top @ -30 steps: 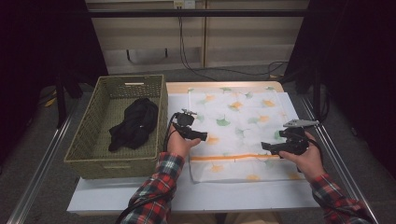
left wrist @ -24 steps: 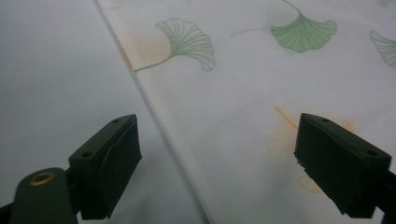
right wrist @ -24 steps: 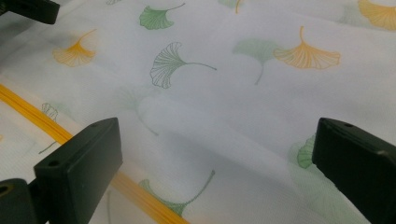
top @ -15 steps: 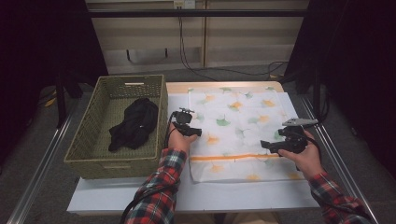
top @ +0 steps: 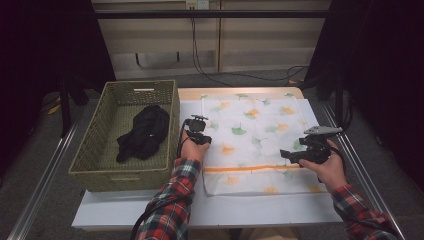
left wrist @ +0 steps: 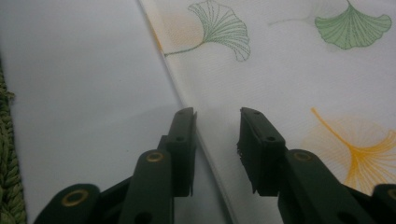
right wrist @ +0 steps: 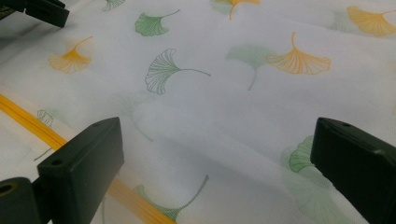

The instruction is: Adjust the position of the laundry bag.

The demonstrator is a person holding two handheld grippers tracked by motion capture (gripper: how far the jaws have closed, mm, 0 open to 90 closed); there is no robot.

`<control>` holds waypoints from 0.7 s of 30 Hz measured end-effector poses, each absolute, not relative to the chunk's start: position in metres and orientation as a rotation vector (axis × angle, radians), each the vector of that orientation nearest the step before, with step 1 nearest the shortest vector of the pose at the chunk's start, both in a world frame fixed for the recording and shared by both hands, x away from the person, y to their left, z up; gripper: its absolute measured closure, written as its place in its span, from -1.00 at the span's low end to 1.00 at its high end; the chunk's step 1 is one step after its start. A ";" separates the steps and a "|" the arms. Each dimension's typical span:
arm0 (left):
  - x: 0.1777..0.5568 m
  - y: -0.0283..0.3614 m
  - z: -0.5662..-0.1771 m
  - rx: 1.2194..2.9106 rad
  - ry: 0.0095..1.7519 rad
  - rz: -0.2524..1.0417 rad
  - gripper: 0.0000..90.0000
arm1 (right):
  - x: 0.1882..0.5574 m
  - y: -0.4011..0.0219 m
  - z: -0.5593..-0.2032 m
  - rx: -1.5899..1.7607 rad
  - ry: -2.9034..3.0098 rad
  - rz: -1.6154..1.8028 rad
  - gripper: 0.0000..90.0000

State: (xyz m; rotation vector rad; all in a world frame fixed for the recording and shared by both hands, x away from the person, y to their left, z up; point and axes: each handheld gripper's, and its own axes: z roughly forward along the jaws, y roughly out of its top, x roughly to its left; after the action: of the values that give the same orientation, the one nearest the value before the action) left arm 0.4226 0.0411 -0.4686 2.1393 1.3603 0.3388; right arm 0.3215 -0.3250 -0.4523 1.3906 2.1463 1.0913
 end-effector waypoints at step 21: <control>0.432 0.048 -0.452 2.028 1.480 0.199 0.99 | 0.325 -0.321 -0.453 1.371 2.178 1.079 -0.96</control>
State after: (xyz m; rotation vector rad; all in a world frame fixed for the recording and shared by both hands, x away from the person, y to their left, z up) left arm 0.4322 0.0479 -0.4523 2.0278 1.4800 0.1992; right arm 0.3254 -0.3210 -0.4532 1.3709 2.1775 1.0792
